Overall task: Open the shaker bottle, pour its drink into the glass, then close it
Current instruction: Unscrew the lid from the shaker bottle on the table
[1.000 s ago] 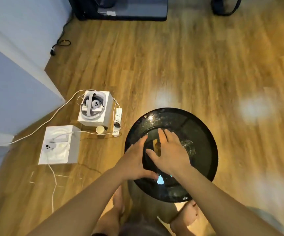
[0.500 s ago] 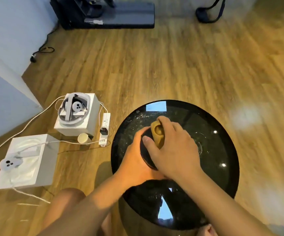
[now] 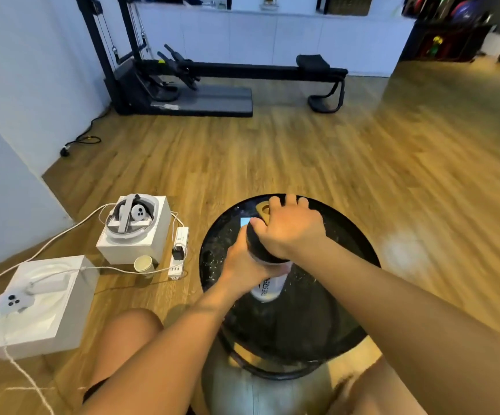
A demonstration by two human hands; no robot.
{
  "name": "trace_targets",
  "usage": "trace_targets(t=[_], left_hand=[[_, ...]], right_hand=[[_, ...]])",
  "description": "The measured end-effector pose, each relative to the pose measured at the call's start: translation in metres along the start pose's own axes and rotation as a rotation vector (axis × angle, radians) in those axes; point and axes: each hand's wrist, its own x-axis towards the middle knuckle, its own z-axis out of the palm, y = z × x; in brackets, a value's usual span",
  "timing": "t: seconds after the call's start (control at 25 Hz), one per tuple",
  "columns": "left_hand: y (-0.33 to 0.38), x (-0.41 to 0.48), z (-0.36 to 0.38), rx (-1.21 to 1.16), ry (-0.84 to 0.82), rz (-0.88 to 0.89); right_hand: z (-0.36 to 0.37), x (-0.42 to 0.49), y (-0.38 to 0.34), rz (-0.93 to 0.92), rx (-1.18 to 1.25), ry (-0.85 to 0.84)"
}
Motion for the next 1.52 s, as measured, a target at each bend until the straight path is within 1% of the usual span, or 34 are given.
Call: trace_targets(t=[0.08,0.28,0.36,0.4,0.48,0.52,0.6,0.64,0.68,0.72,0.76,0.8,0.88,0.92,0.96,1.0,1.04,1.08,1.12,1.16,1.2,1.24,1.28,1.36,1.44,1.52], left_hand=[[0.0,-0.001,0.0,-0.007,0.008,0.003],[0.001,0.006,-0.01,0.067,-0.12,0.058],[-0.003,0.006,-0.01,0.058,-0.136,0.054],[-0.007,0.005,-0.009,0.047,-0.127,0.04],[-0.011,0.004,-0.006,0.011,-0.092,0.041],[-0.013,0.002,-0.004,0.016,-0.08,0.043],[-0.011,0.0,-0.002,0.04,-0.061,-0.001],[-0.009,-0.001,-0.001,0.049,-0.053,-0.026],[-0.01,-0.001,-0.001,0.061,-0.045,-0.026],[-0.011,0.0,-0.002,0.069,-0.04,-0.007],[-0.011,0.001,-0.003,0.072,-0.041,0.018],[-0.011,0.0,-0.003,0.074,-0.047,0.031],[-0.011,-0.002,-0.004,0.086,-0.056,0.035],[-0.012,-0.003,-0.003,0.093,-0.053,0.03],[-0.012,-0.004,-0.002,0.092,-0.049,0.019],[-0.011,-0.004,-0.002,0.082,-0.047,0.002],[-0.01,-0.004,-0.003,0.082,-0.053,-0.019],[-0.009,-0.003,-0.003,0.095,-0.062,-0.032],[-0.008,-0.002,-0.003,0.118,-0.069,-0.035],[-0.008,-0.001,-0.004,0.138,-0.074,-0.029],[-0.008,0.001,-0.003,0.143,-0.074,-0.021],[-0.009,0.001,-0.003,0.134,-0.067,-0.023],[-0.01,0.001,-0.003,0.113,-0.06,-0.033],[-0.014,0.0,-0.004,0.079,-0.063,-0.039],[-0.014,-0.002,-0.003,0.093,-0.079,-0.022],[-0.013,-0.003,-0.004,0.085,-0.08,0.002]], right_hand=[[-0.006,0.001,0.004,-0.058,0.032,-0.061],[-0.029,0.001,0.014,-0.422,0.127,-0.237],[-0.031,0.0,0.011,-0.488,0.198,-0.286],[-0.03,-0.002,0.007,-0.509,0.215,-0.283],[-0.023,-0.005,-0.001,-0.502,0.27,-0.217],[-0.019,-0.006,-0.003,-0.455,0.244,-0.153],[-0.015,-0.008,-0.008,-0.25,-0.012,-0.005],[-0.014,-0.01,-0.011,-0.156,-0.129,0.012],[-0.014,-0.011,-0.015,-0.118,-0.182,0.0],[-0.013,-0.012,-0.017,-0.137,-0.173,-0.004],[-0.013,-0.012,-0.016,-0.211,-0.127,0.004],[-0.016,-0.013,-0.015,-0.327,-0.051,-0.006],[-0.023,-0.015,-0.009,-0.496,0.206,-0.1],[-0.025,-0.016,-0.006,-0.535,0.364,-0.142],[-0.025,-0.017,-0.004,-0.554,0.492,-0.129],[-0.023,-0.016,-0.002,-0.541,0.534,-0.065],[-0.02,-0.014,-0.001,-0.501,0.462,0.021],[-0.018,-0.013,0.0,-0.42,0.289,0.078],[-0.016,-0.012,-0.002,-0.31,0.083,0.078],[-0.014,-0.011,-0.004,-0.217,-0.056,0.041],[-0.011,-0.01,-0.007,-0.189,-0.123,0.025],[-0.009,-0.01,-0.009,-0.223,-0.139,0.05],[-0.009,-0.011,-0.011,-0.286,-0.116,0.082],[-0.011,-0.015,-0.012,-0.424,0.048,0.089],[-0.016,-0.02,-0.011,-0.528,0.219,0.008],[-0.02,-0.022,-0.008,-0.581,0.394,-0.045]])
